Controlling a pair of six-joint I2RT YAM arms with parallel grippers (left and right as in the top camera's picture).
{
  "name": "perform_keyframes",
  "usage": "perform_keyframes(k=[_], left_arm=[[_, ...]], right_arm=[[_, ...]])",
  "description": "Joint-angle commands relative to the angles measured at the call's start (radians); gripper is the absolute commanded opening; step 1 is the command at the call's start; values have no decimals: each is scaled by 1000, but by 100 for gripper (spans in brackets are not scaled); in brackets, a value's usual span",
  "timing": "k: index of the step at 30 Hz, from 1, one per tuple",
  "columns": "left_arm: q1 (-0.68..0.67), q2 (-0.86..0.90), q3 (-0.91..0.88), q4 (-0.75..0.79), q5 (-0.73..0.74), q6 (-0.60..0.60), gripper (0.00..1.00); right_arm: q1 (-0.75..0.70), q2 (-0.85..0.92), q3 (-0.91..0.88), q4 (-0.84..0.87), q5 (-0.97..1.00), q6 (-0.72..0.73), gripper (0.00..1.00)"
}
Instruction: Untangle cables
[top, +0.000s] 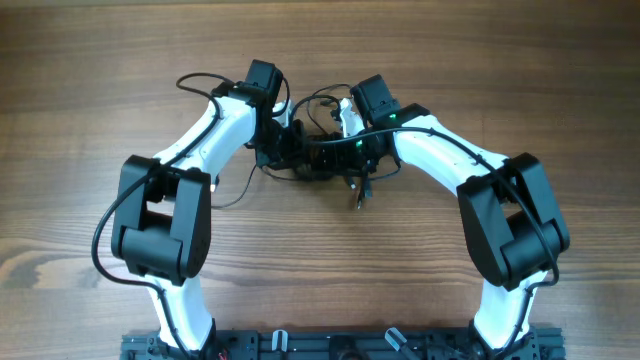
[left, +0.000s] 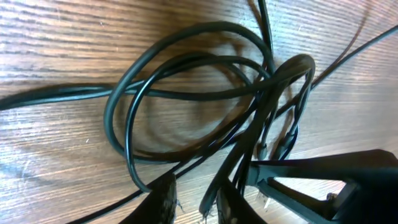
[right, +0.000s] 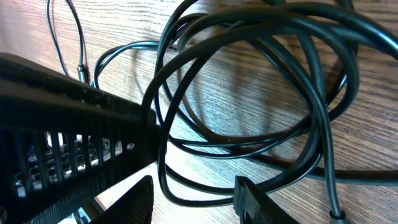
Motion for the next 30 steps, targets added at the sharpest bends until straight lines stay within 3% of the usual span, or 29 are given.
perform_keyframes(k=[1,3,9,11,16,18,21,30], left_arm=[[-2,35,4,8,13,9,12],[1,35,4,8,13,9,4],[8,34,4,8,23,16,4],[32,34,4,6,135,80,4],[91,34,4,-24,171,129,4],[120,19,4,-77,169,219,4],[185,-58,5,-99,169,241,4],[565,-423,5,2,166,108,4]], right_arm=[[6,26,-3,19,16,8,44],[7,26,-3,18,34,6,44],[49,26,-3,20,138,4,46],[74,26,-3,31,219,-2,45],[70,25,-3,43,297,-3,4],[36,13,-2,35,296,-4,4],[-42,-60,-2,-10,288,-50,4],[-378,-358,-2,-119,300,-86,5]])
